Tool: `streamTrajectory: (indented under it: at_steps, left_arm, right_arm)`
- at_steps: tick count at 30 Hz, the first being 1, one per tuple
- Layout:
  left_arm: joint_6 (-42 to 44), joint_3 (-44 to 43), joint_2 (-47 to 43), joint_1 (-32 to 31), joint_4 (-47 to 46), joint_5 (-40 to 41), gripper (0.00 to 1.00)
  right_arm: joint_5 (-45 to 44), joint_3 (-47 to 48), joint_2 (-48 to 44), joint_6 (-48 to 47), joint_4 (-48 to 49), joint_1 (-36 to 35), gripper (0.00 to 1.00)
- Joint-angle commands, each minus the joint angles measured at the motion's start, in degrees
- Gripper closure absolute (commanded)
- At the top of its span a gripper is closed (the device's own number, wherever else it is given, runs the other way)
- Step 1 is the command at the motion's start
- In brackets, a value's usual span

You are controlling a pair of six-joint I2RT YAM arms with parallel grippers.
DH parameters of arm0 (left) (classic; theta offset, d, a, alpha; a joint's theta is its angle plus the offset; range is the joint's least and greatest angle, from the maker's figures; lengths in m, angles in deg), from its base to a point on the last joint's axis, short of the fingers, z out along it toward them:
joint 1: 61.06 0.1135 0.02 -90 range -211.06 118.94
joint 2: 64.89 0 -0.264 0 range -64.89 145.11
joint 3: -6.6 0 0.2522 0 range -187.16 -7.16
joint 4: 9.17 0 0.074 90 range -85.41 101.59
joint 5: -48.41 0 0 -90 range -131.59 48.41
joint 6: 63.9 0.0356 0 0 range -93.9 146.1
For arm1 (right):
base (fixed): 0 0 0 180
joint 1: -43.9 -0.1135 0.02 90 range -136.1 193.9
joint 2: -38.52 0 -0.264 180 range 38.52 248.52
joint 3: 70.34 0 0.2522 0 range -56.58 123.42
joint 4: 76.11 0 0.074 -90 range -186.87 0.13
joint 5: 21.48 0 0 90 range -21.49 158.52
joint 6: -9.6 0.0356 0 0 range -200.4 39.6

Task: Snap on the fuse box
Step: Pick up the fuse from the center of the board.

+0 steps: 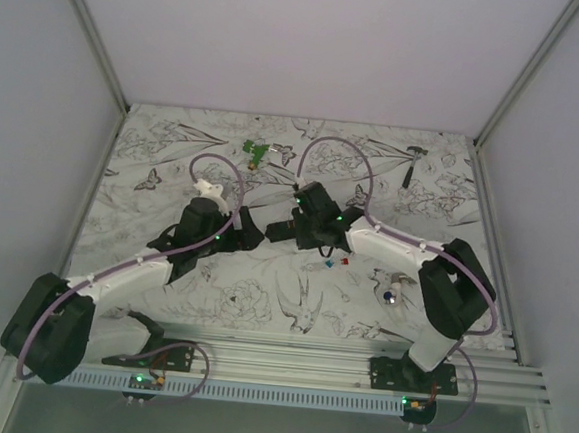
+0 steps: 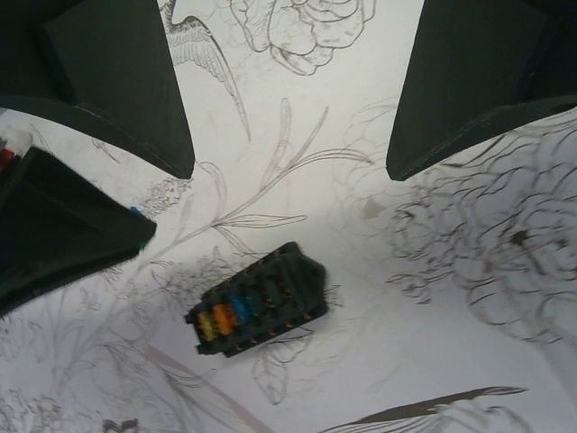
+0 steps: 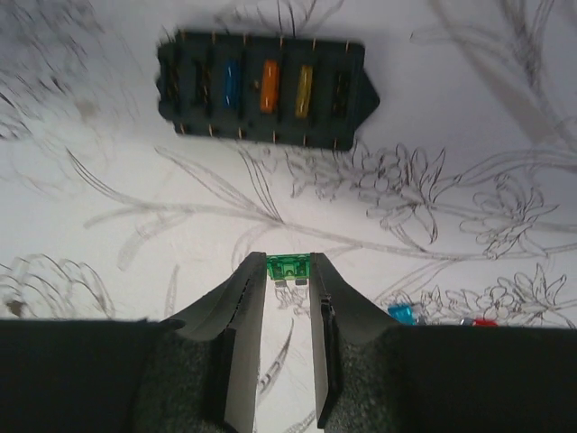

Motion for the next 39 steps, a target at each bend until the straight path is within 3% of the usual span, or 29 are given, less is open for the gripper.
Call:
streamTrajectory:
  at_steps: [1, 22, 27, 39]
  left_arm:
    - [-0.6, -1.5, 2.0, -2.9, -8.3, -0.5, 0.11]
    - [6.9, -4.4, 7.6, -9.2, -25.2, 2.3, 0.59]
    - [7.0, -4.5, 8.7, -9.7, -26.2, 3.4, 0.66]
    - [5.9, -4.3, 8.9, -10.2, -28.9, 5.6, 0.72]
  right_arm:
    - [0.2, -0.1, -3.6, 5.0, 9.2, 1.5, 0.71]
    - [10.1, 0.1, -7.3, 17.4, 21.1, 4.8, 0.71]
    - [11.1, -0.6, -8.2, 19.1, 22.1, 4.9, 0.71]
    - [12.0, -2.1, -8.5, 21.7, 24.0, 5.0, 0.71]
